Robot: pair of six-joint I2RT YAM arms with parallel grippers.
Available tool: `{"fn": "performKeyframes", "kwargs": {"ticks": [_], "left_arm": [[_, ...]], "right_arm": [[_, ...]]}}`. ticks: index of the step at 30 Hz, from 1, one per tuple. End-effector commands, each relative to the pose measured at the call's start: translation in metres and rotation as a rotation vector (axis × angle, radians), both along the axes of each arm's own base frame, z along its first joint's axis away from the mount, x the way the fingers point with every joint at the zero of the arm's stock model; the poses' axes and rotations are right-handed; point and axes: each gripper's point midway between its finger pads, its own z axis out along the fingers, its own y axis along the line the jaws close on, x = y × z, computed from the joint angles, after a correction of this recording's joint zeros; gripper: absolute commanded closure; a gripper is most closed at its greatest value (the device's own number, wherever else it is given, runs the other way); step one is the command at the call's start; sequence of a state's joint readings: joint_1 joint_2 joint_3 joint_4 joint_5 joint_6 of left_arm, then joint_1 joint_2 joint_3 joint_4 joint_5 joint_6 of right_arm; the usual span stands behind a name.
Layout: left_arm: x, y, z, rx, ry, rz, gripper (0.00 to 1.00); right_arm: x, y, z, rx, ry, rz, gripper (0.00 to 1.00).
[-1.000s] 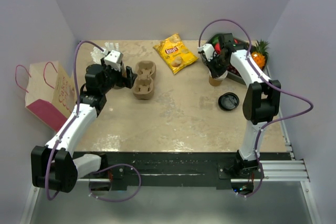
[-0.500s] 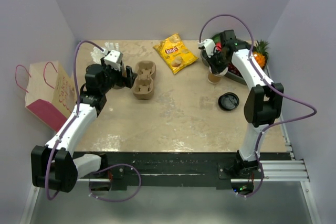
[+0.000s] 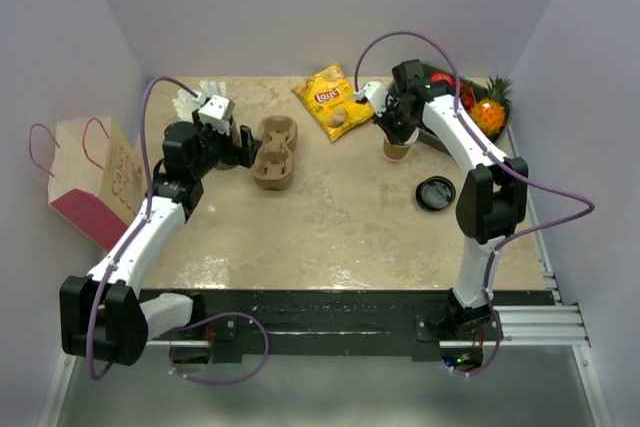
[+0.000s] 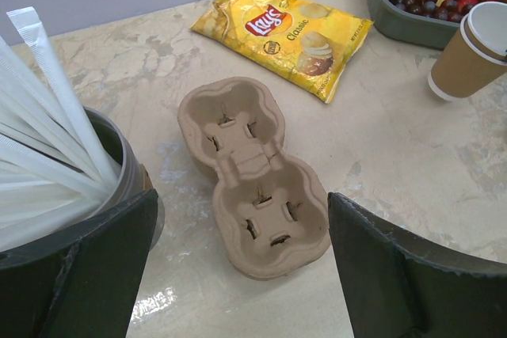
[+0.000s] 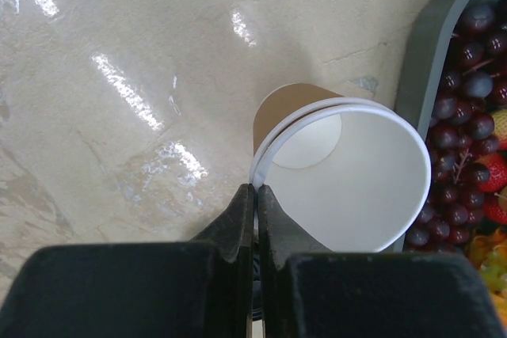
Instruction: Pack the takeout coffee
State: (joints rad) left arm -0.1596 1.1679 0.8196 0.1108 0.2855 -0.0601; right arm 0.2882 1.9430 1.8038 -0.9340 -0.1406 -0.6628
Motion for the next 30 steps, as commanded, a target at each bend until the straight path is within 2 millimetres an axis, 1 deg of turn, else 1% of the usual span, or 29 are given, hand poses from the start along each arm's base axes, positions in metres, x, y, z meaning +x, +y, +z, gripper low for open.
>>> {"fn": "performKeyframes", "kwargs": {"ticks": [1, 2, 3, 4, 5, 7, 8, 9, 10, 11, 12, 13, 14, 15, 16, 17, 18, 19, 20, 21, 22, 23, 24, 25, 26, 27, 28, 29, 30], "left_arm": [[0.003, -0.005, 0.011, -0.012, -0.052, -0.022, 0.08], [0.002, -0.005, 0.01, -0.012, -0.051, -0.022, 0.08], [0.002, -0.005, 0.011, -0.012, -0.052, -0.022, 0.08], [0.002, -0.006, 0.01, -0.012, -0.051, -0.022, 0.08], [0.002, -0.006, 0.011, -0.012, -0.052, -0.022, 0.08], [0.002, -0.005, 0.012, -0.015, -0.054, -0.022, 0.08], [0.003, -0.005, 0.011, -0.015, -0.052, -0.02, 0.08], [0.003, -0.005, 0.011, -0.013, -0.053, -0.021, 0.08], [0.003, -0.005, 0.012, -0.013, -0.053, -0.021, 0.08], [0.003, -0.006, 0.012, -0.014, -0.053, -0.023, 0.08], [0.004, -0.006, 0.011, -0.014, -0.051, -0.026, 0.08], [0.004, -0.007, 0.011, -0.012, -0.053, -0.03, 0.08], [0.004, -0.006, 0.012, -0.011, -0.051, -0.024, 0.08], [0.005, -0.006, 0.012, -0.01, -0.05, -0.023, 0.08], [0.004, -0.006, 0.012, -0.01, -0.05, -0.023, 0.08], [0.004, -0.007, 0.012, -0.01, -0.053, -0.029, 0.08], [0.004, -0.006, 0.012, -0.009, -0.053, -0.028, 0.08], [0.004, -0.006, 0.012, -0.01, -0.05, -0.026, 0.08], [0.004, -0.006, 0.011, -0.009, -0.047, -0.021, 0.08], [0.005, -0.005, 0.012, -0.011, -0.049, -0.019, 0.08], [0.004, -0.006, 0.011, -0.013, -0.051, -0.025, 0.08], [0.004, -0.007, 0.011, -0.014, -0.05, -0.033, 0.08], [0.005, -0.007, 0.01, -0.013, -0.046, -0.03, 0.08], [0.005, -0.007, 0.012, -0.013, -0.047, -0.027, 0.08], [0.006, -0.007, 0.012, -0.014, -0.048, -0.027, 0.08], [0.006, -0.007, 0.01, -0.012, -0.046, -0.028, 0.08], [0.006, -0.007, 0.01, -0.012, -0.046, -0.028, 0.08], [0.006, -0.007, 0.01, -0.013, -0.045, -0.027, 0.08], [0.007, -0.007, 0.01, -0.012, -0.045, -0.025, 0.08]], "right_arm": [[0.01, -0.003, 0.022, 0.015, -0.048, -0.037, 1.0], [0.017, -0.005, 0.022, -0.009, -0.088, -0.049, 1.0], [0.016, -0.003, 0.023, -0.006, -0.094, -0.047, 1.0], [0.021, 0.003, 0.034, 0.048, -0.101, -0.04, 1.0], [0.018, -0.001, 0.032, 0.047, -0.069, -0.054, 1.0], [0.023, -0.001, 0.024, 0.044, -0.05, -0.086, 1.0], [0.021, 0.005, 0.04, 0.085, -0.031, -0.093, 1.0], [0.026, 0.003, 0.038, 0.123, -0.003, -0.117, 1.0], [0.029, -0.001, 0.041, 0.133, -0.011, -0.137, 1.0], [0.03, -0.014, 0.02, 0.067, -0.006, -0.154, 1.0], [0.028, -0.011, 0.015, 0.029, -0.006, -0.114, 1.0], [0.027, -0.009, 0.015, 0.035, 0.01, -0.106, 1.0], [0.03, -0.002, 0.035, 0.099, -0.002, -0.095, 1.0], [0.035, -0.007, 0.036, 0.104, -0.022, -0.126, 1.0], [0.037, -0.014, 0.031, 0.062, -0.045, -0.143, 1.0], [0.03, -0.02, 0.015, -0.016, -0.012, -0.132, 1.0], [0.025, -0.005, 0.018, -0.003, 0.012, -0.089, 1.0], [0.025, 0.001, 0.031, 0.045, 0.024, -0.087, 1.0], [0.034, 0.004, 0.046, 0.098, -0.018, -0.103, 1.0], [0.038, -0.009, 0.036, 0.046, -0.039, -0.155, 1.0], [0.034, -0.01, 0.025, -0.005, -0.038, -0.129, 1.0], [0.028, -0.004, 0.023, -0.025, -0.004, -0.099, 1.0], [0.024, 0.013, 0.034, 0.077, 0.025, -0.067, 1.0], [0.025, 0.008, 0.04, 0.099, 0.026, -0.087, 1.0], [0.037, 0.001, 0.042, 0.084, -0.039, -0.135, 1.0], [0.035, 0.004, 0.03, 0.017, -0.047, -0.113, 1.0], [0.033, 0.005, 0.025, -0.019, -0.038, -0.1, 1.0], [0.028, 0.016, 0.045, 0.048, -0.022, -0.08, 1.0], [0.029, 0.016, 0.054, 0.124, -0.001, -0.1, 1.0]]}}
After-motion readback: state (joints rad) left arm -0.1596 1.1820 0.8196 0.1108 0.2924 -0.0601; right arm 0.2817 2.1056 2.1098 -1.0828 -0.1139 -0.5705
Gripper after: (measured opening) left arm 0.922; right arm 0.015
